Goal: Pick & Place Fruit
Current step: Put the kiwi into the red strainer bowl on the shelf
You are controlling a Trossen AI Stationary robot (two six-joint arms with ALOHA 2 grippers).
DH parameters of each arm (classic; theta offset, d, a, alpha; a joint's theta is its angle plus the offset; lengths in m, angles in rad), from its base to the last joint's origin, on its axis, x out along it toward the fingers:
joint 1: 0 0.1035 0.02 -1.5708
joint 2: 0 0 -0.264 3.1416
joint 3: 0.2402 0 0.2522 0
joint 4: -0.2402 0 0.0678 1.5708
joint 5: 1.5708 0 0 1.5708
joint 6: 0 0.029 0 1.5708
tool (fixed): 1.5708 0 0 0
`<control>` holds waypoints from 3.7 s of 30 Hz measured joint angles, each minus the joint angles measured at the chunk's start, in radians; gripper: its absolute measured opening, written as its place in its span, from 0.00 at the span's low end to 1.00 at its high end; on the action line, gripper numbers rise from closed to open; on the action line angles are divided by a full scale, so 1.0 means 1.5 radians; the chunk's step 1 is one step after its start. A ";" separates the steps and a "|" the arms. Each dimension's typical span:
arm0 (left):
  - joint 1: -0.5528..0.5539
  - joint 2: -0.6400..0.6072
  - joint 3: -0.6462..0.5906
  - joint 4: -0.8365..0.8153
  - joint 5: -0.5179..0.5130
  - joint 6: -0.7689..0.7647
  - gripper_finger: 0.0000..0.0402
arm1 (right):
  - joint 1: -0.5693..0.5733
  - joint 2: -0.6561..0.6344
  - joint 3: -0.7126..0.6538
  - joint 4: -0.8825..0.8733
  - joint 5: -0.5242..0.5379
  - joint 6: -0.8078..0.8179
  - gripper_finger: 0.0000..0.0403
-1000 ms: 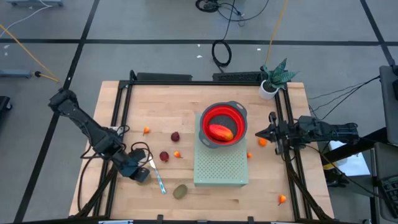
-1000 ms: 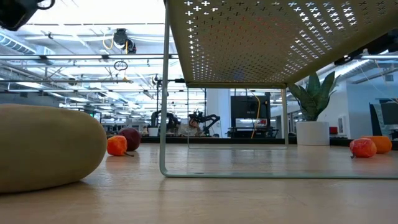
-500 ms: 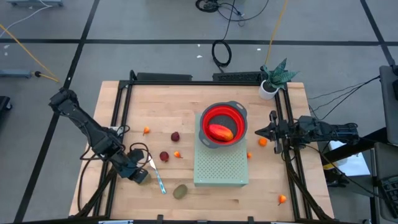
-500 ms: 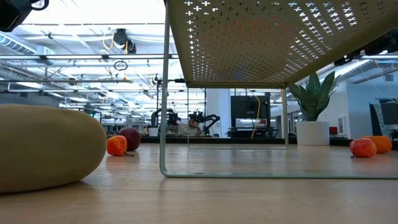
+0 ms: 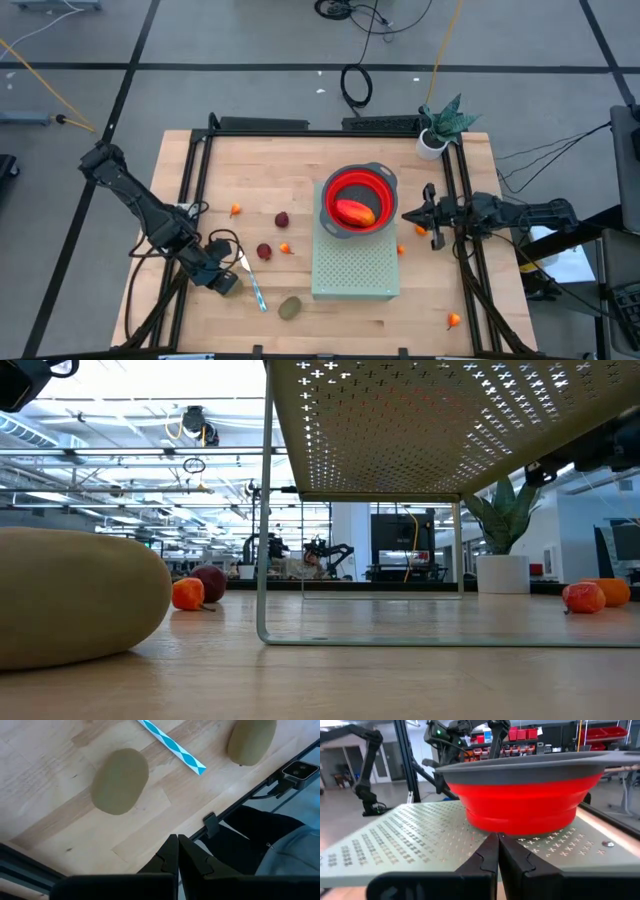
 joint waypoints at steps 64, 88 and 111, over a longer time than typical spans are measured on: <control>-0.022 0.163 -0.001 -0.036 -0.034 0.233 0.73 | 0.000 0.000 -0.010 -0.002 0.001 -0.008 0.00; -0.021 0.162 -0.062 0.036 -0.084 0.208 0.73 | 0.000 0.000 -0.010 -0.003 0.001 -0.008 0.00; -0.021 0.168 -0.115 0.117 -0.085 0.350 0.72 | 0.000 0.000 -0.010 -0.003 0.003 -0.006 0.00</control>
